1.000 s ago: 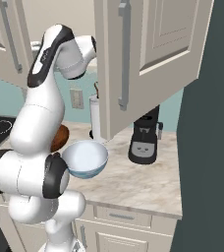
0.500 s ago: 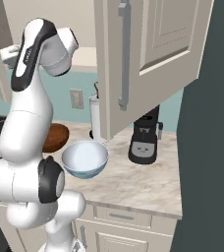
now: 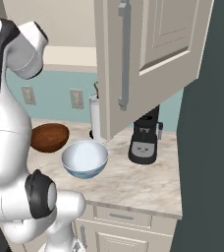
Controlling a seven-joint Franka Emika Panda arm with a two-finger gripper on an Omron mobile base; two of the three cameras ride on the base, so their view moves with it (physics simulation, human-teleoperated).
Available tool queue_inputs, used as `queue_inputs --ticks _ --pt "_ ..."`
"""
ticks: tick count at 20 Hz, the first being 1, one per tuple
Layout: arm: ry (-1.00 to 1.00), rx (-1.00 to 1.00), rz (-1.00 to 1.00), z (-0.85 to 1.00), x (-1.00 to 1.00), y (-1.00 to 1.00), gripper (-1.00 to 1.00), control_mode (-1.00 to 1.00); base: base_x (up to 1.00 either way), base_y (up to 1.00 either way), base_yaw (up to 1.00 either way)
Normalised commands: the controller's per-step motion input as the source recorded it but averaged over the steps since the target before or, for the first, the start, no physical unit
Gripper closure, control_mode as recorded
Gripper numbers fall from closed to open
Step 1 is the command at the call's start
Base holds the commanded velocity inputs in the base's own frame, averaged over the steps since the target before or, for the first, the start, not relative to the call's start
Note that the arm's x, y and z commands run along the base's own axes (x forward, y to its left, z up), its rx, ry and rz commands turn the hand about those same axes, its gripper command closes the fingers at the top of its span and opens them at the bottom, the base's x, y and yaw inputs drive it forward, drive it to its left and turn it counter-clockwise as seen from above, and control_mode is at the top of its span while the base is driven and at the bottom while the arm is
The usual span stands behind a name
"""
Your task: Open the cabinet. Pick the bowls from the counter and place them in the cabinet. Then close the cabinet.
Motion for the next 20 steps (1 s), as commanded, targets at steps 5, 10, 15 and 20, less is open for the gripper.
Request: queue_inputs --ticks 5,10,15,20 --pt "-0.22 0.0 0.0 0.0 -0.26 0.46 -1.0 -1.0 0.0 0.0 0.0" --pt "-0.2 0.0 0.0 0.0 -0.02 0.4 -1.0 -1.0 0.0 0.0 0.0" --pt "-0.13 0.0 0.0 -0.07 0.01 0.27 -1.0 -1.0 0.0 0.0 0.0" --pt "-0.04 0.0 0.0 -0.26 0.13 0.25 -1.0 -1.0 0.0 0.0 0.0"
